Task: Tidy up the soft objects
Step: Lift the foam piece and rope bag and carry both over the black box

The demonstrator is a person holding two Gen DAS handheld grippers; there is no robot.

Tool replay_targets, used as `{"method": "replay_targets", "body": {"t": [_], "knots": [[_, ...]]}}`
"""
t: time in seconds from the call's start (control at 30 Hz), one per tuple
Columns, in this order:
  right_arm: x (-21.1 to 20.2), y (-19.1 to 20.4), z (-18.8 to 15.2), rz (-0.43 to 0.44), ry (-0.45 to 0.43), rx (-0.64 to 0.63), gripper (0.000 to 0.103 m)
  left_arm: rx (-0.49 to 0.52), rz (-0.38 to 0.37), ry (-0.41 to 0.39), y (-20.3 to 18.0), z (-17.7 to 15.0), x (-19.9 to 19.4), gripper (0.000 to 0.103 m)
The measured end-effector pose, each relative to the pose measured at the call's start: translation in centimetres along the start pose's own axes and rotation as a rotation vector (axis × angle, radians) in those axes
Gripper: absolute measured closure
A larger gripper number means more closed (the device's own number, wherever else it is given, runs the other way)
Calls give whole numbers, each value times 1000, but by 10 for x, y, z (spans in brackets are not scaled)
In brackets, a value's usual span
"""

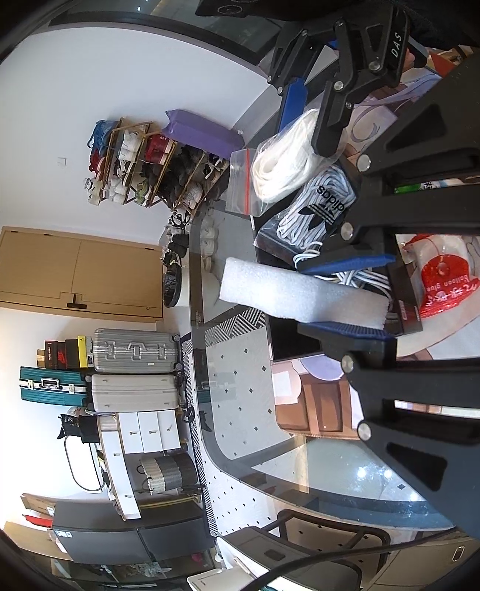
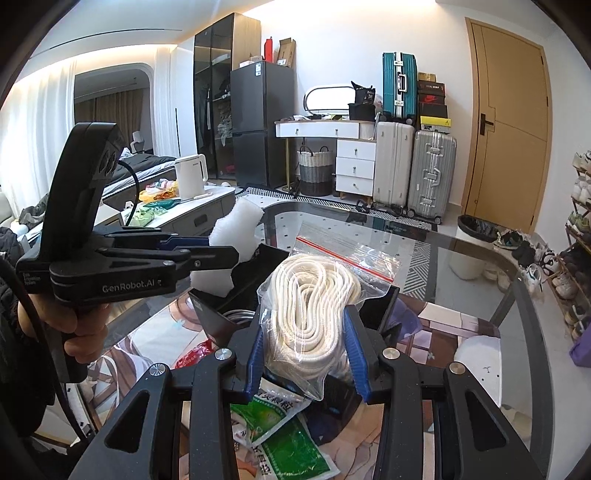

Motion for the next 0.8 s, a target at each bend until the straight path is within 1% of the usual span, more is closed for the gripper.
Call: {"method": "replay_targets", "body": {"t": [0.17,0.4,0.8], "knots": [[10,0,4,2,5,-7,64,-3,-3,9,1,-2,9,80],[25,-1,0,-2,30,-24,64,-8,-5,29,3,-10,17,80],[42,3,-8,-14,58,-92,64,28,-4,53,-3,-17,28,80]]}}
Point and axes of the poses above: each gripper's, at about its wrist camera, not at the fingertips, and x roughly the way its jaws point, y to its left, z to its top, the point moved 10 cm from there along x, roughly the way its jaws point, and after that the axes turned 15 degrees about -y, right-handed, at the moved point
